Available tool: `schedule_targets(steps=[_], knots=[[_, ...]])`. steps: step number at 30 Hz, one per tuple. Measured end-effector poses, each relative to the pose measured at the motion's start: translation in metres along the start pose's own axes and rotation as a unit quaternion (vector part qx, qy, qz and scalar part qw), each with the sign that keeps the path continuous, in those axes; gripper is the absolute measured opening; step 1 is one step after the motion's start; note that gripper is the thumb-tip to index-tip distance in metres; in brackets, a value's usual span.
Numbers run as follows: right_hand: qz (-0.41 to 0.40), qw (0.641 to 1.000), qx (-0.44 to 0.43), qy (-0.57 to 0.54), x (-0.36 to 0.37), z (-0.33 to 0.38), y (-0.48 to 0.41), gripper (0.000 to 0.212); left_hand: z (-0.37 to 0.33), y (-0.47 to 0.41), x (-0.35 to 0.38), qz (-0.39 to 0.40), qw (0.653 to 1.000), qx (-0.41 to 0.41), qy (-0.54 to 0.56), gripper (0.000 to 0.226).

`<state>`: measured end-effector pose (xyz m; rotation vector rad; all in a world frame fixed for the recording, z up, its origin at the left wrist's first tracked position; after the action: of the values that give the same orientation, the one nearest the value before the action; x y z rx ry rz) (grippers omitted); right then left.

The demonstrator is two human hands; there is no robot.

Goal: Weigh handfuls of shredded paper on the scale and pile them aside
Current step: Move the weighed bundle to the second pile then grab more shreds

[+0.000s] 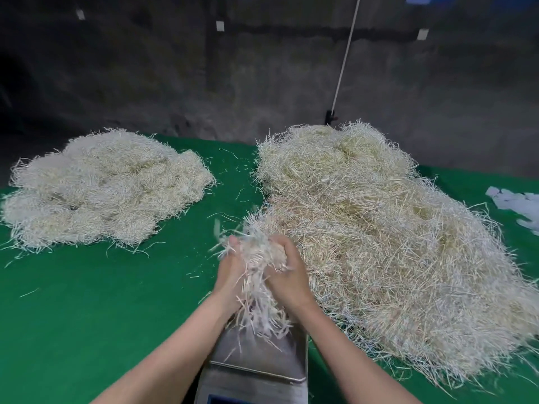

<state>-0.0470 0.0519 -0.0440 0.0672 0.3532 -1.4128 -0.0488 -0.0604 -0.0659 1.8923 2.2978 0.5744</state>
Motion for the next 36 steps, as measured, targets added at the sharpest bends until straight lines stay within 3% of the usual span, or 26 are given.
schedule_targets(steps=[1,3,4,6,8,9,10,11,12,13,15,17,18,20,22,23,24,26,28,30,33,36], knots=[[0.016,0.998,-0.006,-0.062,0.007,0.01,0.001,0.077,-0.004,0.001,-0.003,-0.073,0.995,0.008,0.066,0.05],[0.036,0.99,-0.003,-0.134,0.021,0.023,0.001,0.097,-0.017,0.005,0.007,-0.079,0.99,0.055,0.103,0.028],[0.022,0.988,0.013,-0.15,0.023,0.026,0.0,0.104,-0.028,0.011,0.015,-0.059,0.991,0.12,0.01,0.023],[-0.03,0.978,0.09,-0.188,0.015,0.029,-0.008,0.11,-0.039,0.024,0.031,-0.059,0.954,0.233,-0.179,0.027],[-0.067,0.957,0.17,-0.227,0.0,0.027,-0.017,0.111,-0.043,0.031,0.043,-0.031,0.913,0.265,-0.308,0.018],[-0.075,0.951,0.188,-0.236,-0.009,0.027,-0.02,0.105,-0.045,0.032,0.047,0.01,0.896,0.269,-0.353,0.023],[-0.085,0.951,0.185,-0.233,-0.019,0.028,-0.024,0.093,-0.044,0.03,0.048,0.066,0.9,0.254,-0.349,0.034],[-0.103,0.953,0.178,-0.224,-0.03,0.027,-0.027,0.076,-0.046,0.033,0.046,0.123,0.906,0.253,-0.318,0.04],[-0.128,0.951,0.176,-0.22,-0.042,0.026,-0.03,0.076,-0.053,0.04,0.041,0.155,0.932,0.249,-0.214,0.039],[-0.146,0.947,0.181,-0.221,-0.051,0.026,-0.033,0.076,-0.063,0.046,0.031,0.14,0.954,0.25,-0.09,0.032],[-0.186,0.935,0.184,-0.241,-0.068,0.024,-0.04,0.079,-0.067,0.041,0.003,0.003,0.969,0.23,0.093,0.021],[-0.183,0.923,0.189,-0.279,-0.074,0.031,-0.048,0.08,-0.057,0.029,-0.01,-0.077,0.976,0.179,0.093,0.037],[-0.168,0.916,0.188,-0.313,-0.072,0.034,-0.055,0.076,-0.046,0.022,-0.007,-0.057,0.988,0.117,0.087,0.059],[-0.159,0.901,0.174,-0.365,-0.064,0.042,-0.062,0.065,-0.027,0.018,0.015,0.066,0.991,-0.019,0.118,0.087],[-0.176,0.929,0.132,-0.298,-0.053,0.047,-0.06,0.053,-0.022,0.016,0.044,0.192,0.953,-0.092,0.215,0.097],[-0.178,0.964,0.083,-0.178,-0.049,0.049,-0.056,0.046,-0.028,0.012,0.052,0.218,0.938,-0.097,0.253,0.1],[-0.155,0.987,0.024,-0.023,-0.04,0.053,-0.047,0.046,-0.037,0.007,0.058,0.228,0.928,-0.095,0.277,0.1],[-0.056,0.977,-0.066,0.197,-0.016,0.043,-0.03,0.064,-0.048,-0.001,0.061,0.197,0.934,-0.098,0.283,0.082],[0.047,0.981,-0.078,0.171,0.004,0.031,-0.016,0.069,-0.044,-0.008,0.049,0.13,0.959,-0.075,0.242,0.058],[0.104,0.986,-0.05,0.12,0.014,0.03,-0.013,0.079,-0.025,-0.011,0.036,0.046,0.987,-0.028,0.152,0.047],[0.011,0.988,-0.008,0.154,-0.013,0.038,-0.033,0.072,-0.013,0.002,0.05,-0.001,0.997,0.0,0.079,0.047],[-0.029,0.995,0.008,0.096,-0.023,0.04,-0.038,0.052,-0.028,0.01,0.053,-0.02,0.992,-0.023,0.12,0.055]])
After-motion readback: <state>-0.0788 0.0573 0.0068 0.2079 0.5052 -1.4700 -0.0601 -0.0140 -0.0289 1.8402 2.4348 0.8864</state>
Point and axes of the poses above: each hand's wrist, its own y-axis away from the middle knuckle, its own x-axis out of the palm, z = x × y, the point moved 6 cm from there along -y, towards the middle knuckle, and after that the axes turned 2 degrees about -x, right-handed, at the moved point
